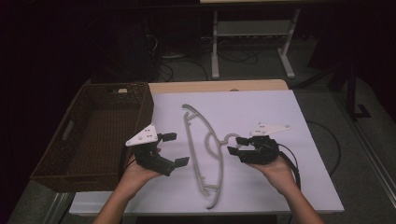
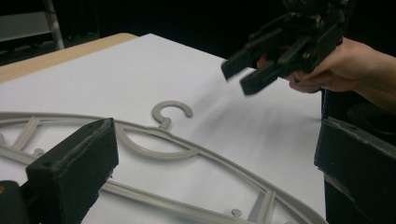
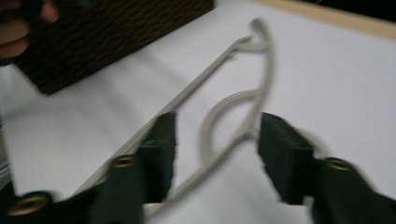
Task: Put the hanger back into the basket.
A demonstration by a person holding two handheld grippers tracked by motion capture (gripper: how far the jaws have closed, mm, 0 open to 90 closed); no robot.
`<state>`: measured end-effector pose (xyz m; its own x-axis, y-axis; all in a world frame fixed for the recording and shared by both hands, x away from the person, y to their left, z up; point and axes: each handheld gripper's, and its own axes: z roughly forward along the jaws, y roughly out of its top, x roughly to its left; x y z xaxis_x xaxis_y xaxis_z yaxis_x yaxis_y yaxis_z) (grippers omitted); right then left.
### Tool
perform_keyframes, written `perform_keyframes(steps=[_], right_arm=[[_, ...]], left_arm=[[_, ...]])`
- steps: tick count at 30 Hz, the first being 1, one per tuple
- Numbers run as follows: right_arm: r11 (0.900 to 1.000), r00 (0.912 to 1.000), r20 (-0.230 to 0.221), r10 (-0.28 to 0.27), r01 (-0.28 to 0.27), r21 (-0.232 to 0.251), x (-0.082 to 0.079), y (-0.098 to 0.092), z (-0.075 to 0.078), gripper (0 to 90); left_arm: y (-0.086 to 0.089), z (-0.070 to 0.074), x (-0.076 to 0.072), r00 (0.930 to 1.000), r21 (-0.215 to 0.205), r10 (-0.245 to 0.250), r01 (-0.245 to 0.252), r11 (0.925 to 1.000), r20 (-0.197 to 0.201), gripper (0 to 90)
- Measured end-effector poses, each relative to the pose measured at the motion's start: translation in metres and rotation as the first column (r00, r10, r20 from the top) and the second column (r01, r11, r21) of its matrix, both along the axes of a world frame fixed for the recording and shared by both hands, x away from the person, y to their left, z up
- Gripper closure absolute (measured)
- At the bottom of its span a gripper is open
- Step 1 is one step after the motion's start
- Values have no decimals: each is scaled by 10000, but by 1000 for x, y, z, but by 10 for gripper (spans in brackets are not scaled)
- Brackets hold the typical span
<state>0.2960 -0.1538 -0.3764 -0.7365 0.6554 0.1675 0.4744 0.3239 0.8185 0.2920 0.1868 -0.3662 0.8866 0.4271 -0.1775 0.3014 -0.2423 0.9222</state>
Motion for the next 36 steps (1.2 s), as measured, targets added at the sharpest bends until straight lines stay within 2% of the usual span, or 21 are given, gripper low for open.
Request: perform_keyframes(steps=[1,2,3,4,6,7,8,11,15,16,17,18,20,22,24,25,28,30,31,34,36], right_arm=[[9997,9997,-172,191,-193,-128,-1,6,-2,610],[9997,9997,-172,191,-193,-128,-1,6,-2,610],[9976,9977,-356,584,-596,-354,-1,17,-8,709],[9958,9961,-471,742,-765,-494,-2,23,-11,752],[9939,9940,-688,845,-890,-658,-2,29,-14,794],[9884,9888,-976,1125,-1215,-915,-2,40,-20,869],[9830,9863,-974,1335,-1442,-1133,-1,45,-23,890],[9699,9761,-1389,1671,-1880,-1546,-2,59,-32,891],[9457,9605,-1919,2016,-2419,-2171,-5,70,-45,892],[9457,9605,-1919,2016,-2419,-2171,-5,70,-45,892],[9330,9553,-2096,2087,-2587,-2502,-7,73,-50,892],[9279,9531,-2164,2115,-2654,-2620,-7,73,-52,892],[9128,9553,-2067,2114,-2686,-3076,-7,73,-54,892],[9108,9526,-2250,2050,-2698,-3124,-7,72,-54,892],[9094,9529,-2194,2095,-2723,-3143,-7,70,-55,893],[9040,9556,-2092,2075,-2690,-3323,-6,68,-54,893],[9070,9547,-2285,1909,-2605,-3308,-6,64,-53,893],[9027,9567,-2168,1941,-2607,-3423,-4,62,-54,893],[9025,9571,-2316,1742,-2493,-3512,-4,59,-53,893],[8939,9628,-2269,1468,-2273,-3864,-2,52,-54,893],[8959,9670,-2281,1134,-1988,-3973,-1,43,-54,893]], left_arm=[[0,0,0,10000,0,0,0,10000,0,0],[-1,-2,0,10000,13,2,-2,10000,1,0],[-1,-3,1,10000,81,-8,8,10000,13,0],[-2,-5,1,10000,36,-1,1,10000,-16,0],[-3,-7,1,10000,97,-2,3,10000,-51,0],[-3,-9,2,10000,96,-18,18,10000,-48,0],[-4,-10,2,10000,98,-30,31,9999,-83,0],[-3,-15,2,10000,106,0,1,9999,-61,0],[-4,-22,3,9999,208,12,-9,9998,-115,0],[-4,-22,3,9999,208,12,-9,9998,-115,0],[-5,-25,3,9999,303,-2,5,9995,-105,0],[-6,-30,4,9998,503,10,0,9987,-206,0],[-6,-32,5,9997,581,38,-24,9983,-241,0],[-6,-36,6,9995,765,69,-45,9971,-315,0],[-7,-39,6,9992,841,72,-39,9965,-388,0],[-6,-40,6,9993,929,65,-29,9957,-381,0],[-7,-43,6,9988,1167,149,-94,9931,-459,0],[-7,-44,7,9987,1303,143,-79,9914,-481,0],[-7,-45,7,9987,1486,159,-84,9889,-490,0],[-7,-46,7,9987,1695,167,-83,9855,-482,0],[-7,-46,7,9987,1697,148,-62,9855,-493,0]])
